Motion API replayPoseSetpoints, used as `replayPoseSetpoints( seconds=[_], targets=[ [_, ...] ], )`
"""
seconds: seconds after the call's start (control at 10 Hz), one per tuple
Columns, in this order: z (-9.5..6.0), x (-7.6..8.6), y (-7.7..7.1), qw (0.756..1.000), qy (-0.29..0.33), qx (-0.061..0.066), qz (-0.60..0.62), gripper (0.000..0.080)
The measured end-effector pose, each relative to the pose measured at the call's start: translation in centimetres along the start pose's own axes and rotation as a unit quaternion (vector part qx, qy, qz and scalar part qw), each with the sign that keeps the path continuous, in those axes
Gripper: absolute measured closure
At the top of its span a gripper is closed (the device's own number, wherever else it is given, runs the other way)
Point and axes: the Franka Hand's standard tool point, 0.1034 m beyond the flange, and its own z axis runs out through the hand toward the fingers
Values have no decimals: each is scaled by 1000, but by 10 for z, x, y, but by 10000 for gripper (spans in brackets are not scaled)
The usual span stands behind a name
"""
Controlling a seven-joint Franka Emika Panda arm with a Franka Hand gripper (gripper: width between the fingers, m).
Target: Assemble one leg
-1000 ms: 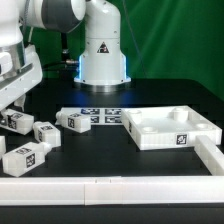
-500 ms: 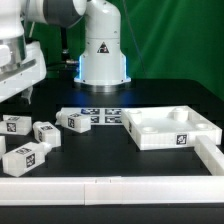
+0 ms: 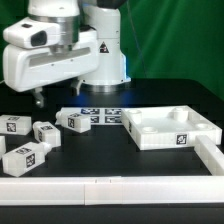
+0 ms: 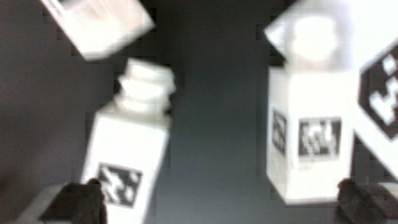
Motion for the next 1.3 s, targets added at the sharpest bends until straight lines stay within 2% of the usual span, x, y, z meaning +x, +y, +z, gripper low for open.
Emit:
replayPoseSetpoints(
  seconds=[0.1,0.5,0.6,0.8,0.9,1.0,1.3],
  targets=[
    [4,0,5,1000,1,5,9,150],
    [4,2,2,1000,0,6,9,150],
    [3,14,-12,996,-1,6,87,150],
    [1,65,-50,986,4,4,166,150],
    [3,86,-62,982,6,1,190,150],
    [4,97,-65,981,7,-2,196,150],
    [5,97,-66,982,6,-1,188,150]
  ],
)
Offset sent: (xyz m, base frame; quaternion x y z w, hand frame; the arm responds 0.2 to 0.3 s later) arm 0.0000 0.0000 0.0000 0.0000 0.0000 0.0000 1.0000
